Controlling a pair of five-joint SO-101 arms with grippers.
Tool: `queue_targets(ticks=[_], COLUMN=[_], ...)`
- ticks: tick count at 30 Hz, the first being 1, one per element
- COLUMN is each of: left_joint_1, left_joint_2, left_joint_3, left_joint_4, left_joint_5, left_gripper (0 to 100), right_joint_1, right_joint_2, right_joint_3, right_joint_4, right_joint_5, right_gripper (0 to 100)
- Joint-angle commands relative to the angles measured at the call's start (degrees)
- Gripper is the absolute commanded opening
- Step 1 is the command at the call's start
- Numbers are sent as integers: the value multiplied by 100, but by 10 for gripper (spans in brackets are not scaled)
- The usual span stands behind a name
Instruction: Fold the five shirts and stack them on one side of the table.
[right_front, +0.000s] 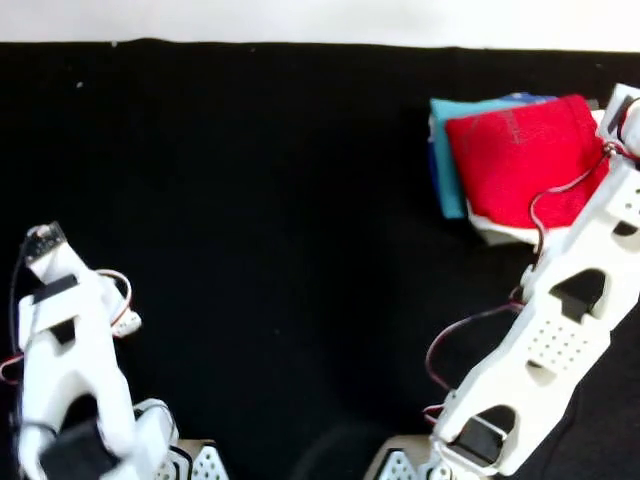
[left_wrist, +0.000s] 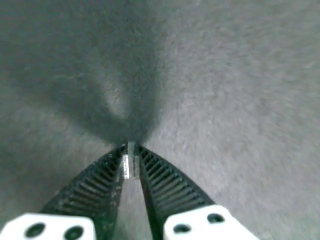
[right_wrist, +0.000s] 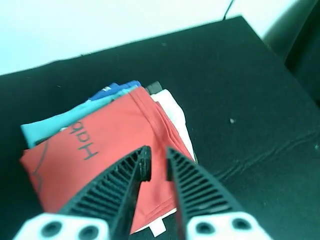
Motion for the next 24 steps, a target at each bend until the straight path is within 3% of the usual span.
queue_targets(ticks=[1,4,8,11,16,24], left_joint_1=[303,725,1349,1622,1631,1771], left_joint_2=[-1516,-2712,-3881,-4418,-5077,-6431], left_joint_3=[-4,-4,101,479,1138,2079], left_joint_4=[1099,1873,2426,2734,2585,2286], left_joint_5=[-44,-44,-97,-756,-826,-826], left_gripper=[8,9,9,9,9,9], right_joint_1=[-321,-593,-989,-1279,-1481,-2009], right_joint_2=[-875,-1991,-4180,-5675,-8022,-11618], right_joint_3=[391,2044,5437,8154,11793,15829], right_joint_4=[110,110,92,-110,-1437,-2932], right_joint_5=[97,-88,-360,-396,-387,-352], right_gripper=[22,22,22,6,6,9])
